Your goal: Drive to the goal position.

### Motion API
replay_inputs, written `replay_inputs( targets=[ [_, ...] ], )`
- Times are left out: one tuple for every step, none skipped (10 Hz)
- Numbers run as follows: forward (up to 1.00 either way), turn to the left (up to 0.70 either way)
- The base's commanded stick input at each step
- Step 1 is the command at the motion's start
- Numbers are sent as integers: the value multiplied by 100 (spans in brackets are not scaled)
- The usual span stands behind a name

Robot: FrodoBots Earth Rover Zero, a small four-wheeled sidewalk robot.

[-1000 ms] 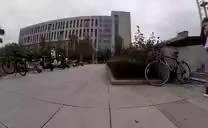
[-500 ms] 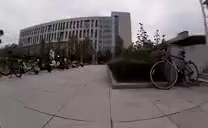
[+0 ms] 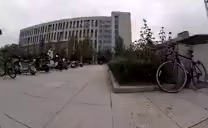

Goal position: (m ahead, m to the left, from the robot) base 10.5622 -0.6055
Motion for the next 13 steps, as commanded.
replay_inputs(
  targets=[
    [70,0],
    [70,0],
    [70,0],
    [70,0],
    [70,0],
    [70,0],
    [70,0],
    [70,0],
    [70,0],
    [70,0],
    [70,0],
    [70,0],
    [70,0]
  ],
)
